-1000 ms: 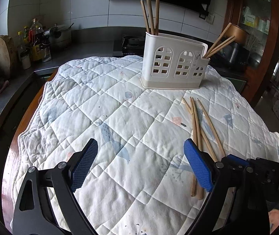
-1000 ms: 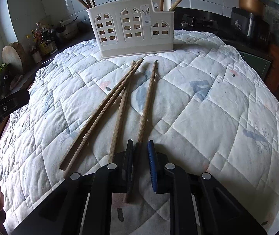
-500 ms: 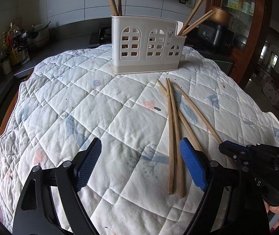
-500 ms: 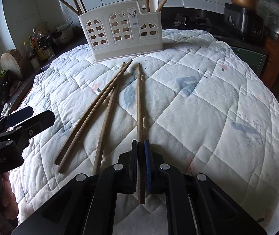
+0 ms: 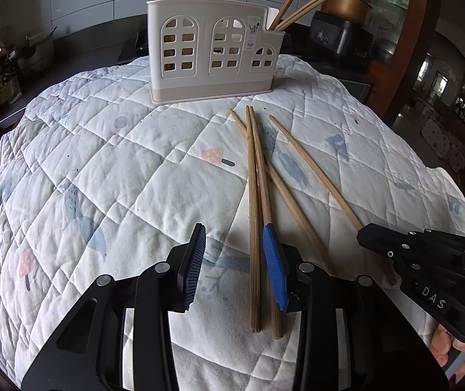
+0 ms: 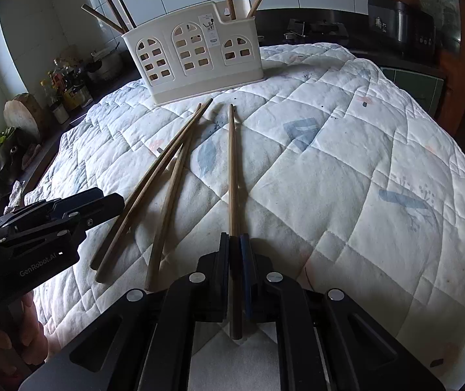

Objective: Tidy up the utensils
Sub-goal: 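Lower the left tool onto a chopstick and close it, then lift the left tool's chopstick off the mat while the right tool lifts its chopstick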

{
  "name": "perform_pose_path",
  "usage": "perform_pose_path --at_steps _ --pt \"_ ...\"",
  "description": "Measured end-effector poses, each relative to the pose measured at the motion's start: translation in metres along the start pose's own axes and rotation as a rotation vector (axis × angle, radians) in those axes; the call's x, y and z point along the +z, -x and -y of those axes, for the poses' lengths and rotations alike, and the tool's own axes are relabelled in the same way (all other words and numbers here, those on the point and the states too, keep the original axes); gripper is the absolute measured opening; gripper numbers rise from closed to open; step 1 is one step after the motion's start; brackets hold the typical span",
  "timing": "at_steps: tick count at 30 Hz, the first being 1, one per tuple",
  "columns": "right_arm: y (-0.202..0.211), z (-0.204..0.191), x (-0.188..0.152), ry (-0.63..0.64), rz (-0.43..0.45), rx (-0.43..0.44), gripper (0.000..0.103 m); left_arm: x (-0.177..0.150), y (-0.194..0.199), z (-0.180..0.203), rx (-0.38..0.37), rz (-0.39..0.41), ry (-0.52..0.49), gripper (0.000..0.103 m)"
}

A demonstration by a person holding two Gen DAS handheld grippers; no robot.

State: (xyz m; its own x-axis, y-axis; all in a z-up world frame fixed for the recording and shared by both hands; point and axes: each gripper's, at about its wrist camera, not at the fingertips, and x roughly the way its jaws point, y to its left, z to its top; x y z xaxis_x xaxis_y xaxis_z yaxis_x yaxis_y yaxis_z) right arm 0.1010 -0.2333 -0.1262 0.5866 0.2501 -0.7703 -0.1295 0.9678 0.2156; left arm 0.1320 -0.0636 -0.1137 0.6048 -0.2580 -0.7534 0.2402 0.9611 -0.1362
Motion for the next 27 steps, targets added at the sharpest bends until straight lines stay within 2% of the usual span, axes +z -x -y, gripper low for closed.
perform_pose_path --at_steps 6,12,20,23,25,27 --pt "0.000 0.001 0.000 0.001 0.001 0.001 0.007 -0.001 -0.008 0.002 -0.006 -0.022 -0.004 0.025" --pt "0.000 0.000 0.000 0.005 0.002 -0.003 0.007 -0.001 -0.013 0.002 0.006 -0.033 0.007 0.024" --pt "0.000 -0.001 0.000 0.015 0.002 -0.014 0.007 0.000 -0.019 0.015 0.058 -0.024 -0.044 0.024" --pt "0.000 -0.002 -0.001 0.016 0.005 -0.014 0.007 0.000 -0.018 0.017 0.086 -0.020 -0.049 0.018" --pt "0.004 -0.003 -0.001 0.019 0.016 -0.012 0.007 0.001 -0.015 0.015 0.080 -0.018 -0.039 0.007" --pt "0.010 -0.004 0.000 0.023 0.033 -0.015 0.007 0.002 -0.009 0.013 0.081 -0.004 -0.034 0.006"
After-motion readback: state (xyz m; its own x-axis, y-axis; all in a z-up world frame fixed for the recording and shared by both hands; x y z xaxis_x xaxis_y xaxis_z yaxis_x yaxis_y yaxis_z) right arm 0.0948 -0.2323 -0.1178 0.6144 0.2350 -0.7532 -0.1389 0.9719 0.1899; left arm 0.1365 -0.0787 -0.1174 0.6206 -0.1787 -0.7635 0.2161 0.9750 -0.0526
